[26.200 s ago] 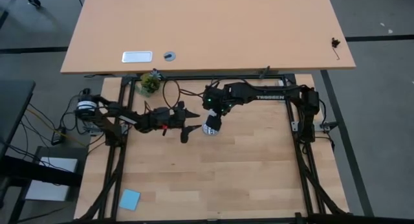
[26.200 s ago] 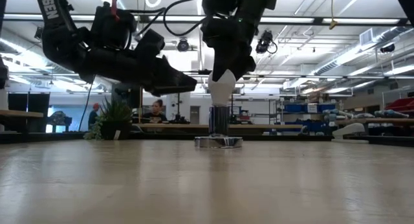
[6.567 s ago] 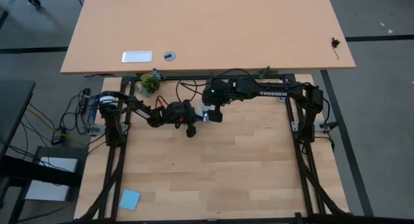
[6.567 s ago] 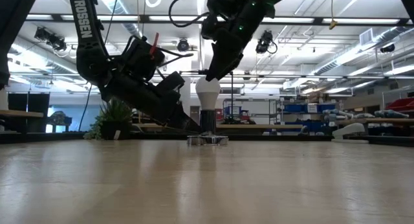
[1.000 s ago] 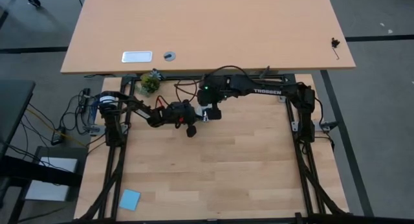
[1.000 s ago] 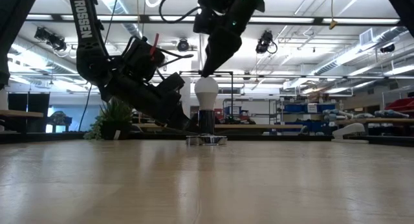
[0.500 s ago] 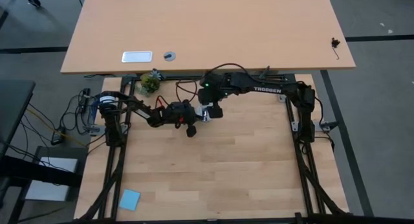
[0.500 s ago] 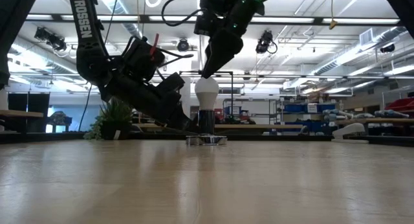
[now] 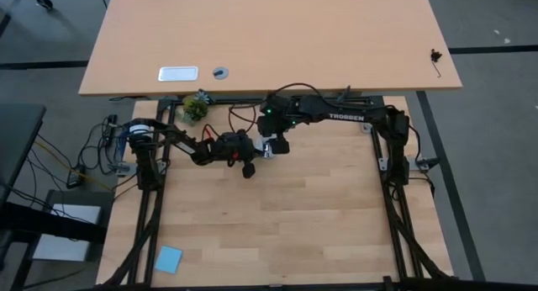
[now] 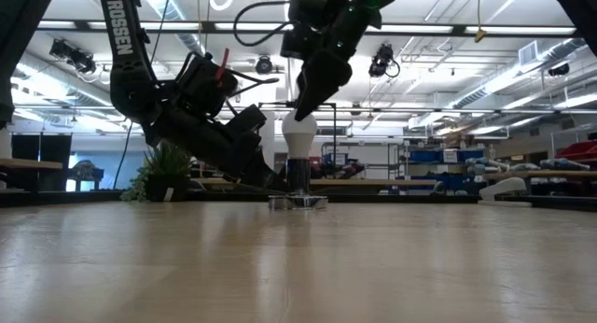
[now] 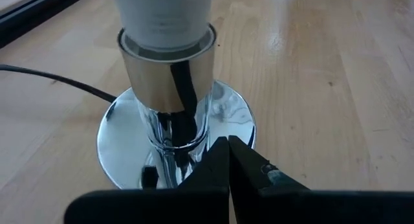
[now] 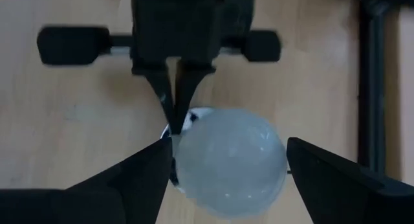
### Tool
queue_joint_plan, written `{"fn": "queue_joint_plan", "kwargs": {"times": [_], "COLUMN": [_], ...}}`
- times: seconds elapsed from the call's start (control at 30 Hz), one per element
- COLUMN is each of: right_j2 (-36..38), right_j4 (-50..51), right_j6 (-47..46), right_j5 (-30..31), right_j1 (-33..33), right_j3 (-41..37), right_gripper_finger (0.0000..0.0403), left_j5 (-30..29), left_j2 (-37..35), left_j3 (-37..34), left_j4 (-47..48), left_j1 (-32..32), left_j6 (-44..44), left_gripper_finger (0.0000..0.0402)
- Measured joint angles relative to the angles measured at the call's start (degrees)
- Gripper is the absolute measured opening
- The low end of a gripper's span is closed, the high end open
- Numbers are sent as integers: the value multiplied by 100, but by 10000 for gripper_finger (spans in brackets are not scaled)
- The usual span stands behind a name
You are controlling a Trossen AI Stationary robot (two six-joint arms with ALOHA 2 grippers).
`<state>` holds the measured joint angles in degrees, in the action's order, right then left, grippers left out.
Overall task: Screw lightbulb
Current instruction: Insert the lightbulb into the lamp
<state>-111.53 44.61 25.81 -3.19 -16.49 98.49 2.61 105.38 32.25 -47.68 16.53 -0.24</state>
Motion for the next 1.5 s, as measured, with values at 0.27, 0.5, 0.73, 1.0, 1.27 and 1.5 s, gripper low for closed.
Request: {"fn": "queue_joint_plan", "kwargs": {"times": [0.27,0.5,0.73,1.0,1.27,1.5], "right_j2": [0,0,11,10,4,11], "right_j4": [-4,-45,-22,13,251,296], "right_j6": [83,-644,-3523,-3644,-1439,-562], "right_j5": [-4,-1,649,762,725,-528], "right_j1": [-9,-11,29,115,190,-131], "right_j3": [-43,-43,-39,4,494,382], "right_gripper_finger": [308,280,260,291,316,314], "left_j5": [2,2,0,0,1,1], "left_j2": [0,0,0,0,0,0], "left_j3": [0,0,0,0,0,0], "left_j4": [0,-5,-6,-2,7,7], "left_j1": [0,0,0,0,0,0], "left_j6": [1,1,-1,-1,-3,-3], "left_gripper_finger": [1,1,1,1,1,1]}}
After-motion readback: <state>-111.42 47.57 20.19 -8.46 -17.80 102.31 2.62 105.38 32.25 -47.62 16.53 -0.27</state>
